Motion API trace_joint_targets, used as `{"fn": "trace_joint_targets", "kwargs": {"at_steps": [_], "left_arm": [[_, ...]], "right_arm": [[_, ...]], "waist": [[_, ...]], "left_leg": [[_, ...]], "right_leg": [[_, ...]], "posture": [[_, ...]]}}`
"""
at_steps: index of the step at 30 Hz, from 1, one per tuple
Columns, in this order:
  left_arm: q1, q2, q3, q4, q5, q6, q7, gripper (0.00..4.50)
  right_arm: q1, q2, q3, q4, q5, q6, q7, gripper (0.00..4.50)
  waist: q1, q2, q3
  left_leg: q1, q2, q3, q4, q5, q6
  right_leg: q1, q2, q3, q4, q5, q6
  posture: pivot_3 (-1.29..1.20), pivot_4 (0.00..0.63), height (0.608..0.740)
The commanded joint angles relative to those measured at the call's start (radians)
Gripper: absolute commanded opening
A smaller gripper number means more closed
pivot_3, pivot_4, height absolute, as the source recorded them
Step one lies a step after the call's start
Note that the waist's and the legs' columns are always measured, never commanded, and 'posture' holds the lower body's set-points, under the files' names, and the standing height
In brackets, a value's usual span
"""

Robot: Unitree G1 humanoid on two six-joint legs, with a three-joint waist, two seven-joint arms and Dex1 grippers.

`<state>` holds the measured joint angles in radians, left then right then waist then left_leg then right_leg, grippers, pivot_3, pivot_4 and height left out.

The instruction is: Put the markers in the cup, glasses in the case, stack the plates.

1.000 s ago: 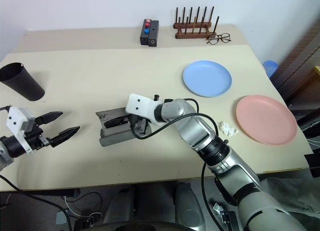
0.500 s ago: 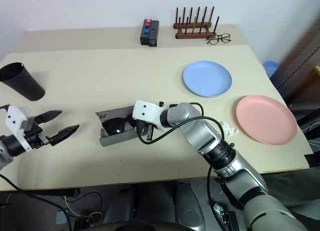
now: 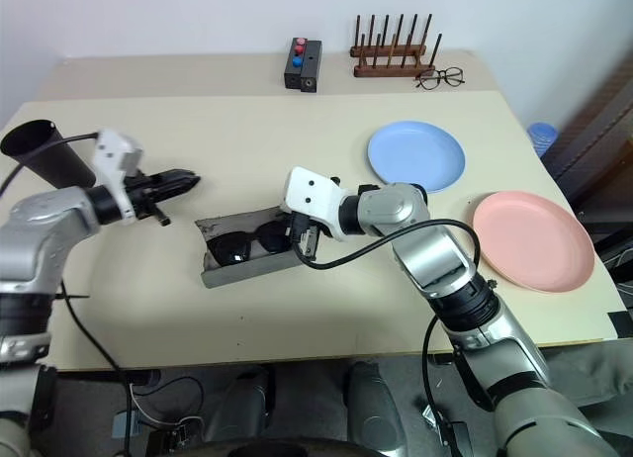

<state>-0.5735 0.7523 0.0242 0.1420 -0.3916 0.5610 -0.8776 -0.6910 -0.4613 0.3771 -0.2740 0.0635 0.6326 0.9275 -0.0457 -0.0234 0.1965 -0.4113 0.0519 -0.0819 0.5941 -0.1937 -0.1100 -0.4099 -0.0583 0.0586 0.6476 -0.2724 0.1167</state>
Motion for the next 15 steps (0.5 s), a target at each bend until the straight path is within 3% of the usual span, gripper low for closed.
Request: {"fn": "trace_joint_targets", "kwargs": {"at_steps": [1, 5, 15], "left_arm": [[-0.092, -0.013, -0.083, 0.089, 0.074, -0.019, -0.053, 0.64], [-0.146, -0.030, -0.187, 0.141, 0.124, -0.034, -0.164, 0.64], [-0.080, 0.001, -0.212, -0.035, 0.065, 0.051, -0.370, 0.64]], "right_arm": [[0.006, -0.015, -0.031, -0.062, 0.019, -0.010, -0.008, 0.00], [0.044, -0.049, -0.054, -0.132, 0.051, 0.004, 0.007, 0.00], [0.124, -0.151, -0.083, -0.194, 0.104, -0.017, 0.033, 0.00]], "waist": [[0.000, 0.000, 0.000], [0.001, 0.000, 0.000], [0.002, 0.000, 0.000]], "left_leg": [[0.000, 0.000, 0.000, 0.000, 0.000, 0.000], [0.000, 0.000, 0.000, -0.001, 0.000, 0.000], [-0.002, 0.000, 0.000, 0.000, 0.000, 0.000]], "right_leg": [[0.000, 0.000, 0.000, 0.001, 0.000, 0.000], [-0.001, 0.000, 0.000, 0.001, -0.001, 0.001], [-0.001, 0.000, 0.000, 0.001, -0.001, 0.001]], "posture": [[0.00, 0.150, 0.740], [0.00, 0.150, 0.740], [0.00, 0.150, 0.740]]}}
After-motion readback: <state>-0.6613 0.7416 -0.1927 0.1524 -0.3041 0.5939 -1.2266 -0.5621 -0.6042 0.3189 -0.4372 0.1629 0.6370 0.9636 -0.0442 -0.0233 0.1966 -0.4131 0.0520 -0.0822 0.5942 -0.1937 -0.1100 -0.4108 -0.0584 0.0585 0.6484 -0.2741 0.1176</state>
